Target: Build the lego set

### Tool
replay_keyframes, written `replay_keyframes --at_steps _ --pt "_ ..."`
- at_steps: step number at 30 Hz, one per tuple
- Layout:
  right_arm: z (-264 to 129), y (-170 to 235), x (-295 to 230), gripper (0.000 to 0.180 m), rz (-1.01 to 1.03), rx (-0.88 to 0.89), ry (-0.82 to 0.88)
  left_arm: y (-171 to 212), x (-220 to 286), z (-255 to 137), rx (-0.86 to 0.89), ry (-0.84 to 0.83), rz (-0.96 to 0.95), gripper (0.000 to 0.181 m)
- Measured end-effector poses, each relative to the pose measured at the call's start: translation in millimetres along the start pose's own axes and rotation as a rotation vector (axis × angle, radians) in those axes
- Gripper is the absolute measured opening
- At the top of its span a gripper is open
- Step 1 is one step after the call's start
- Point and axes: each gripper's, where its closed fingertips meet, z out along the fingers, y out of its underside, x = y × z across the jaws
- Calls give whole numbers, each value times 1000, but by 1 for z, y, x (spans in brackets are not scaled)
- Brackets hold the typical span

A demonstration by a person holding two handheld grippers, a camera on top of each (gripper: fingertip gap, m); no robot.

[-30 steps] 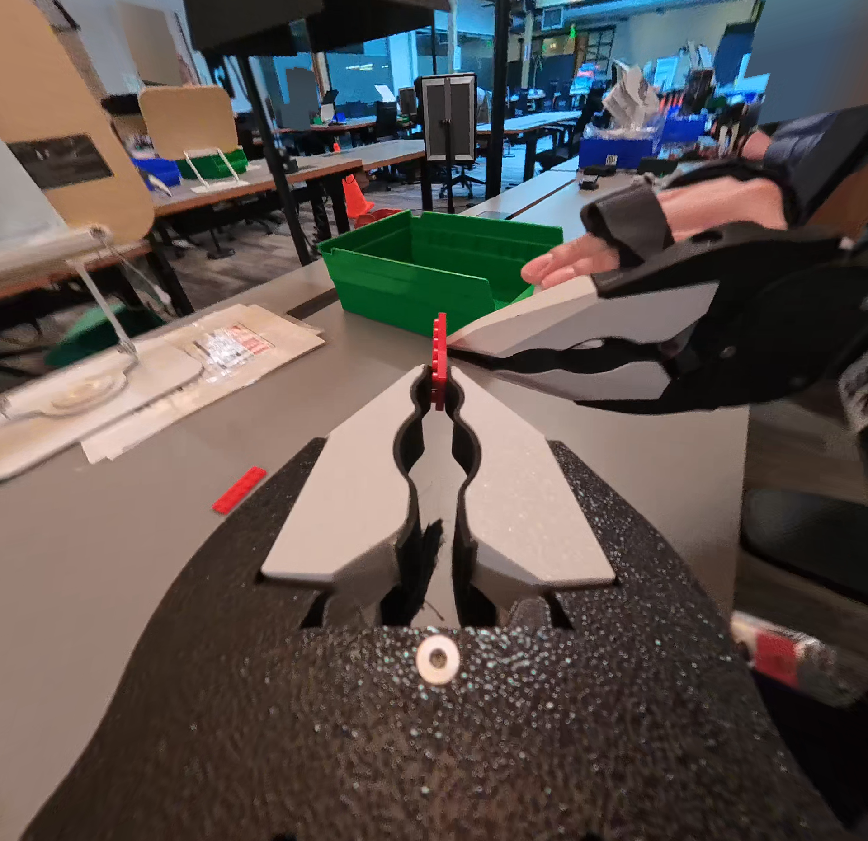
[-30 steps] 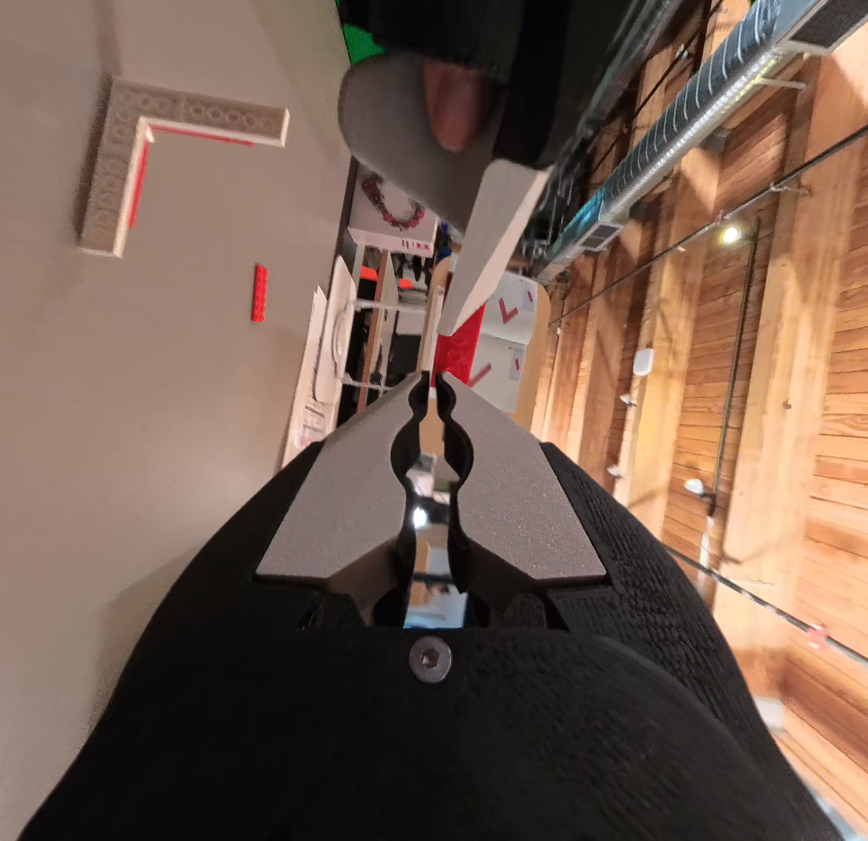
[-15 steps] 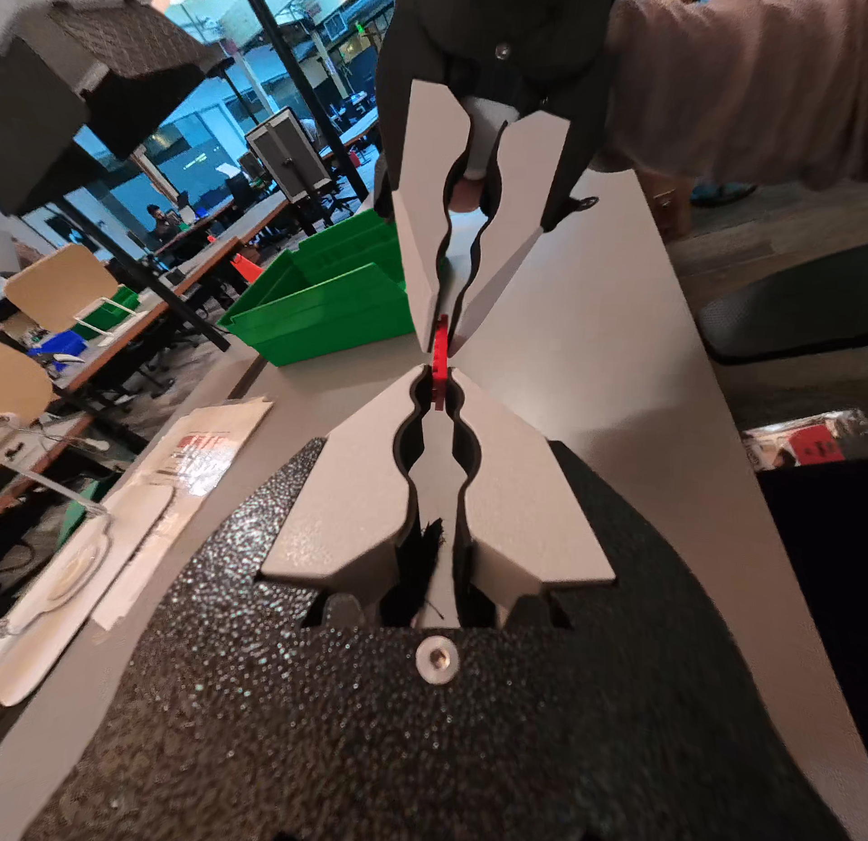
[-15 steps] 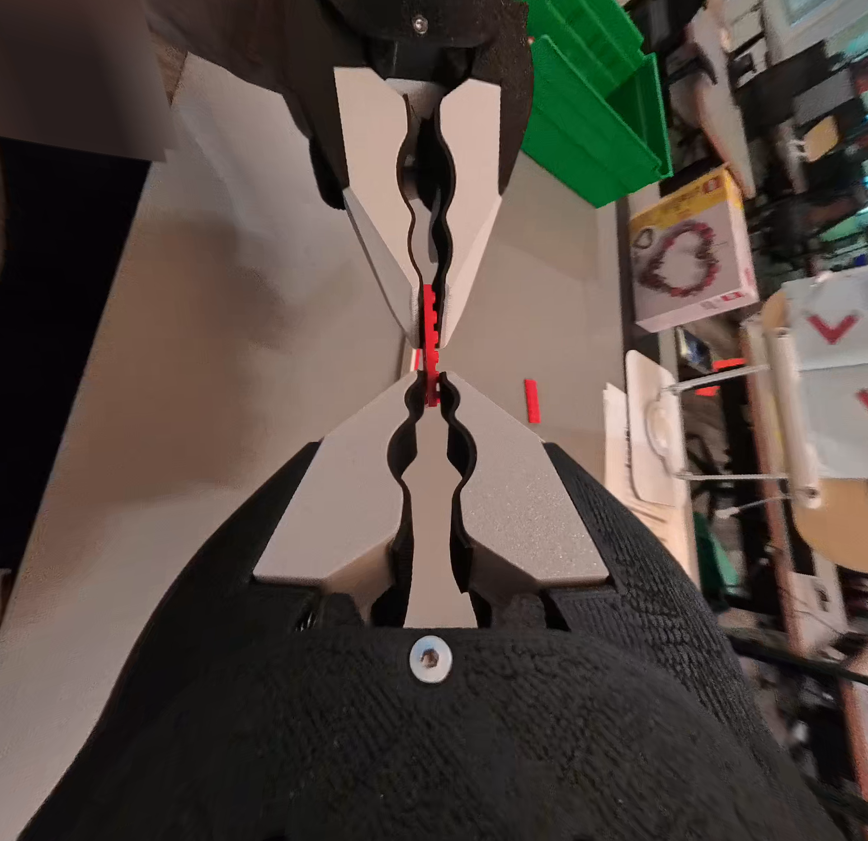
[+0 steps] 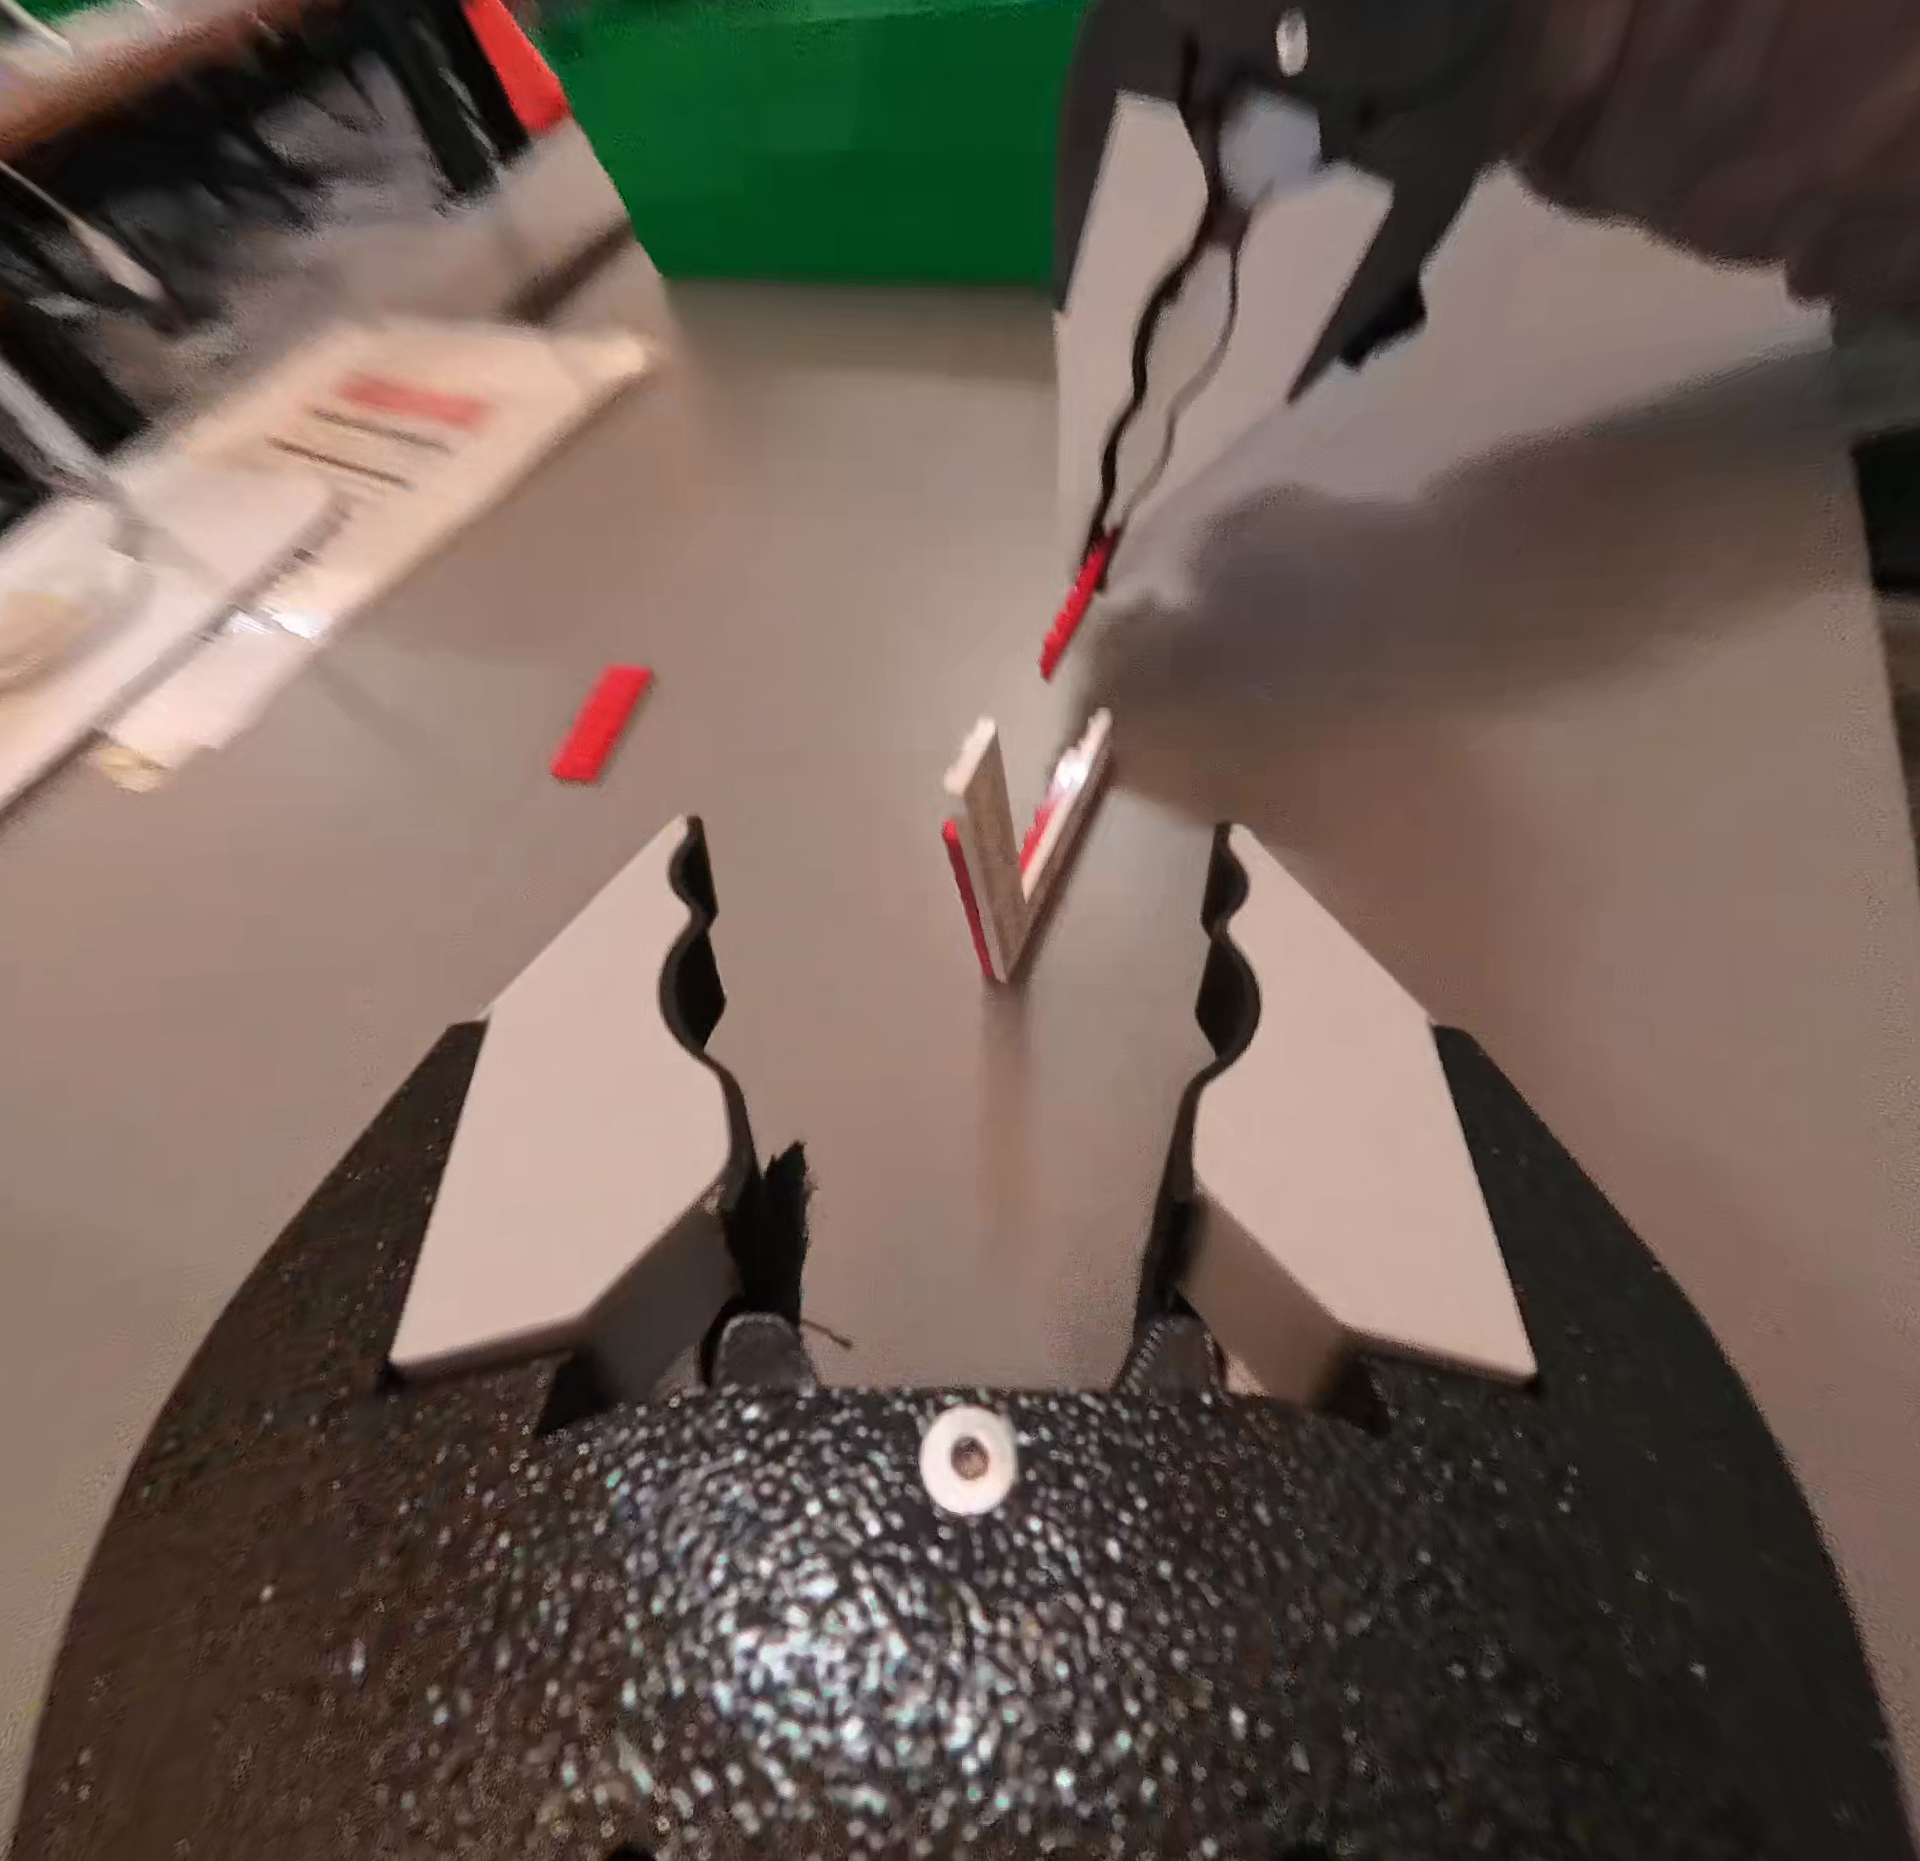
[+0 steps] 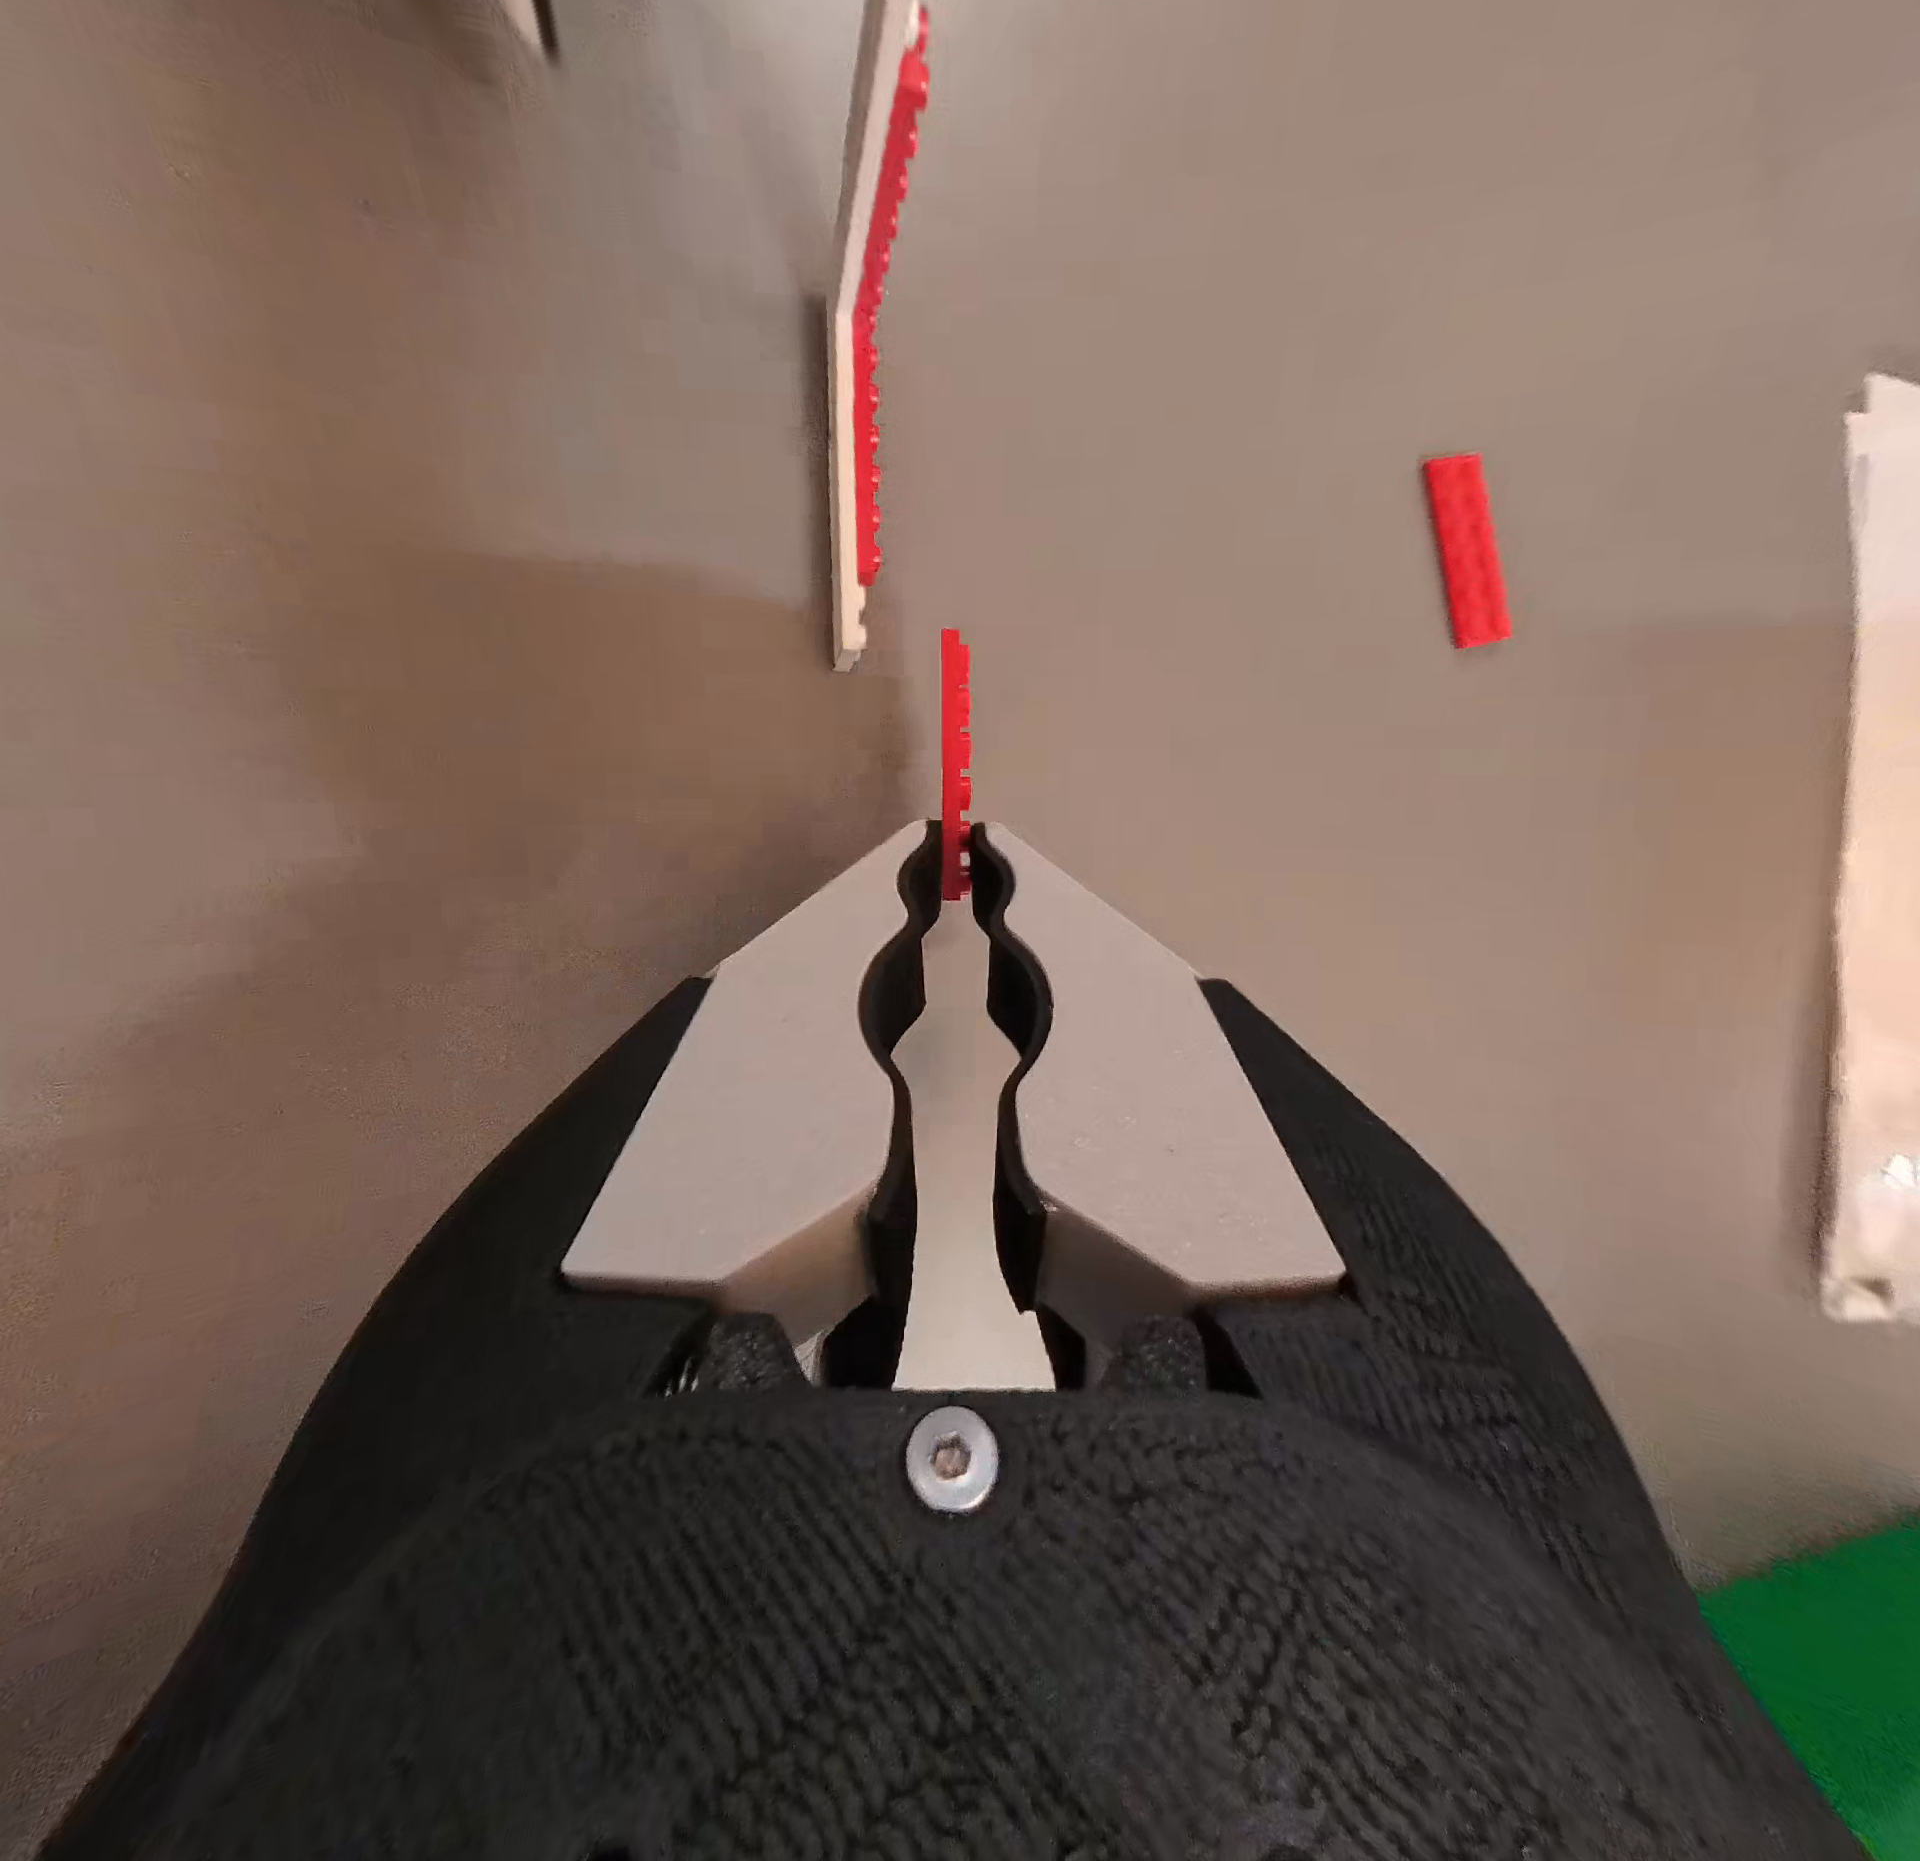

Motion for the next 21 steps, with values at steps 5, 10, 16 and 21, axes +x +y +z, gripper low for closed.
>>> replay_keyframes --at_steps 5,10,16,21 --pt "13 -1 -1 3 -3 -19 -54 33 8 30 -110 129 51 73" --pt "21 1 -3 3 -1 -50 -84 35 9 47 -118 168 126 51" --pt "26 1 -5 3 28 -47 -114 32 17 55 -136 213 179 29" --pt "27 2 -6 3 34 -38 -128 32 20 60 -154 211 246 7"
